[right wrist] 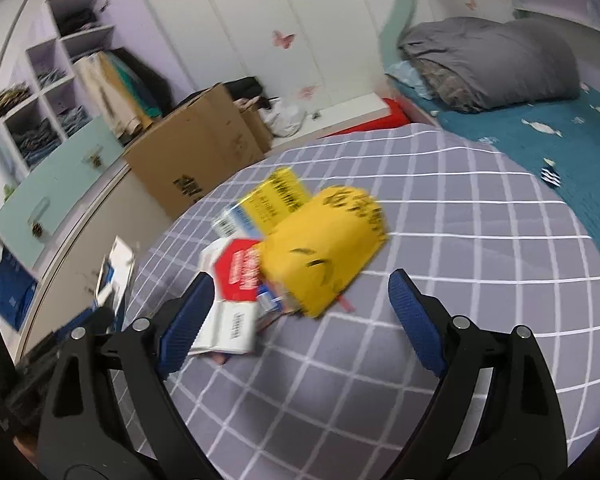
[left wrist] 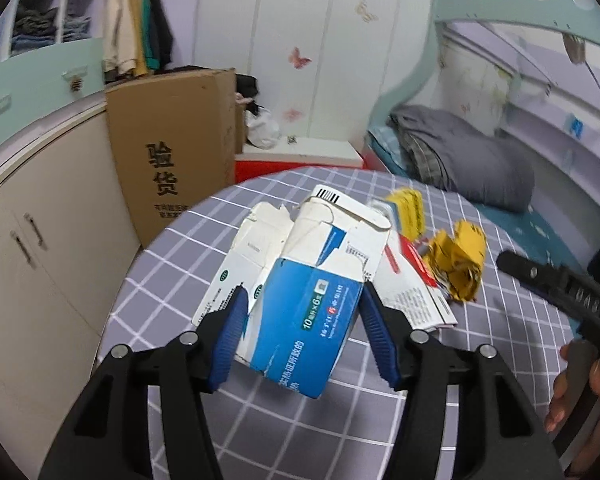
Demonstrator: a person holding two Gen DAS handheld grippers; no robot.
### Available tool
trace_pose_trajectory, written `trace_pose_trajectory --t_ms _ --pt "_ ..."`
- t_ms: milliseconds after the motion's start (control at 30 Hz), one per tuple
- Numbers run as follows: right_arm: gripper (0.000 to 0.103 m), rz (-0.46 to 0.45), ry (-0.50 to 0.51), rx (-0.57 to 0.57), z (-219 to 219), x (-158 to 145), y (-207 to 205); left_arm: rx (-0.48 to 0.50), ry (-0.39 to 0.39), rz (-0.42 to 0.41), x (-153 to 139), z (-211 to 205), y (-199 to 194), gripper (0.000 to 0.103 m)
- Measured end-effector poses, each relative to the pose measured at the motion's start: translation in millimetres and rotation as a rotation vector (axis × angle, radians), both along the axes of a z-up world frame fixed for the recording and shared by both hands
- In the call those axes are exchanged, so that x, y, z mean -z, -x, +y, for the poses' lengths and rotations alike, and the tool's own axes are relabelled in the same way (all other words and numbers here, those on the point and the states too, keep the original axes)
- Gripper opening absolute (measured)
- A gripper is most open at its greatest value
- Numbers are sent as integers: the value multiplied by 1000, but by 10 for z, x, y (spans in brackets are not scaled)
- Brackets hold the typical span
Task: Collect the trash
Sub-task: 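Grasp the white-and-red detergent box with the right gripper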
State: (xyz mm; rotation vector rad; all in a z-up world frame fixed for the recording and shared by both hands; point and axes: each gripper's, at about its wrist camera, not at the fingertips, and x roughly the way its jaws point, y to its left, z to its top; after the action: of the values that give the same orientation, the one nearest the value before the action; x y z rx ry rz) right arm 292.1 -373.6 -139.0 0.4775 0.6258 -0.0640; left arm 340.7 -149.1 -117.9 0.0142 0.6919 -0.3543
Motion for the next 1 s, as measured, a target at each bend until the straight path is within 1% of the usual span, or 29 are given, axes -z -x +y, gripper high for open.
trace_pose_trajectory --t_ms 133,267,400,533,700,800,900,933,1000 --pt "87 9 41 -87 355 -26 -83 -65 23 -27 -77 189 26 56" --pt "87 52 60 -143 606 16 -252 -87 26 -39 -107 302 66 56" --pt "87 128 101 -101 659 106 -468 -97 55 -25 -119 458 65 56" --pt "87 171 129 -107 743 160 -617 -96 65 -18 -109 557 89 56" --pt "87 219 203 -93 874 203 -685 -93 76 -3 -78 638 85 56" --pt "87 241 278 -90 953 222 -720 -91 81 6 -53 672 91 56" --pt "69 240 328 -89 966 228 -714 -87 93 13 -50 718 97 56" --pt "68 233 335 -84 954 202 -691 -91 99 14 -49 745 107 56" --pt "67 234 309 -94 920 182 -674 -89 108 15 -50 790 118 56"
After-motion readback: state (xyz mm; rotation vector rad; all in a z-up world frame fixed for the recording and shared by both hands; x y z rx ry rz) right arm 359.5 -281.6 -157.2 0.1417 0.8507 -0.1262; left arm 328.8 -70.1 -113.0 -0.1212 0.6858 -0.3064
